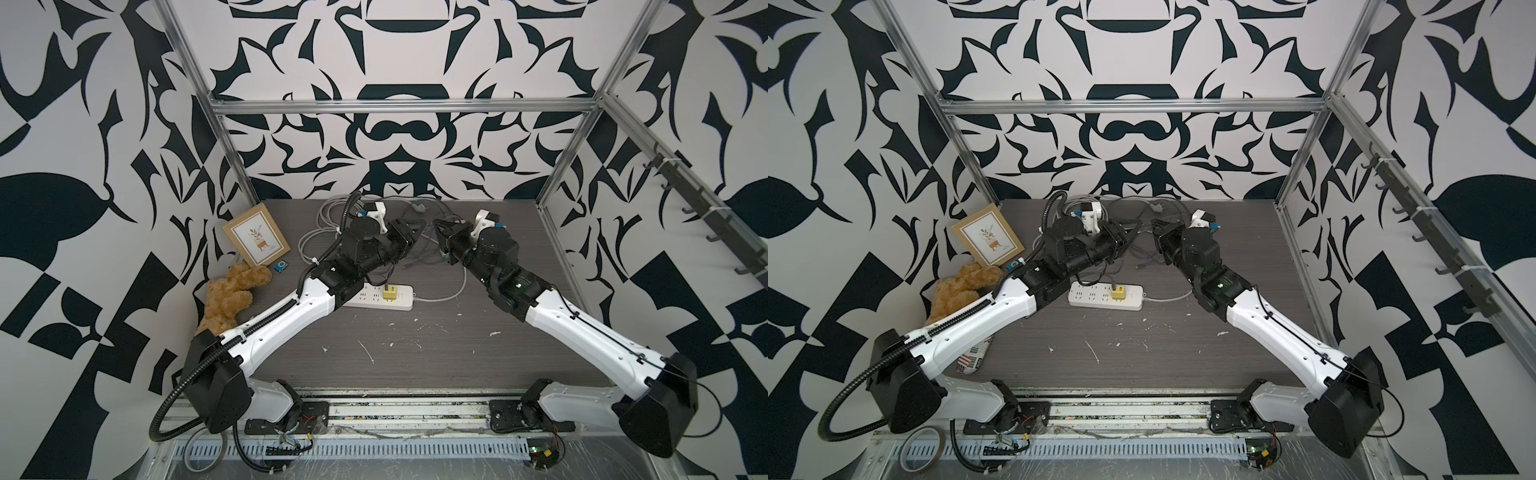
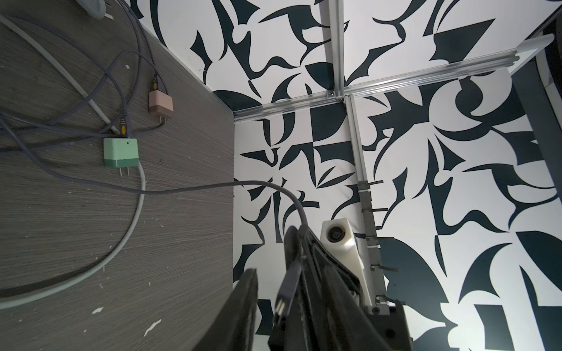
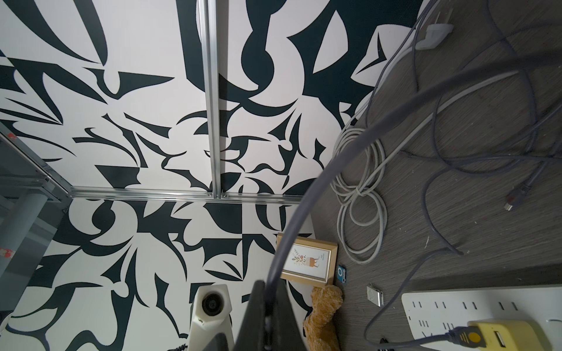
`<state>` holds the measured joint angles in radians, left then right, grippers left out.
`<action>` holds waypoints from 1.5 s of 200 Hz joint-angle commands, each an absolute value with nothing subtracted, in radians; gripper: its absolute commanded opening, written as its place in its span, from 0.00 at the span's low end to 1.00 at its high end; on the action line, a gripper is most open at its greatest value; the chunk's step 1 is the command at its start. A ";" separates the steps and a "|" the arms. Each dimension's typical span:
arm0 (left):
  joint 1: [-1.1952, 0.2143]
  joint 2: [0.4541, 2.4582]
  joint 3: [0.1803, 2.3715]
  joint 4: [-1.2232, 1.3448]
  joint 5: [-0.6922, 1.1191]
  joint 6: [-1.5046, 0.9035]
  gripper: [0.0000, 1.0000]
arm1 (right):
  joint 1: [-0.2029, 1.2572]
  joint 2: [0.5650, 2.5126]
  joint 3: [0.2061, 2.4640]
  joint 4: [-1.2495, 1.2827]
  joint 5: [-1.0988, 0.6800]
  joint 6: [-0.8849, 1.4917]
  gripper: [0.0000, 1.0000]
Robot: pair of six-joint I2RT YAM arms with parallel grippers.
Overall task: Charge mp3
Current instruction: Pick up the charging cable from the center of the board.
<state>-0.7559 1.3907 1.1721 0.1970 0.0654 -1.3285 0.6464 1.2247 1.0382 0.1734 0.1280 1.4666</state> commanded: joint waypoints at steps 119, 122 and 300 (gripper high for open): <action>-0.767 1.429 1.190 0.261 0.104 -1.338 0.15 | 0.657 1.206 1.055 0.177 0.156 1.481 0.00; -0.767 1.431 1.190 0.263 0.104 -1.338 0.14 | 0.657 1.205 1.055 0.176 0.156 1.482 0.00; -0.610 1.474 1.257 0.329 0.531 -1.362 0.00 | 0.414 1.155 0.996 0.308 -0.505 1.496 0.36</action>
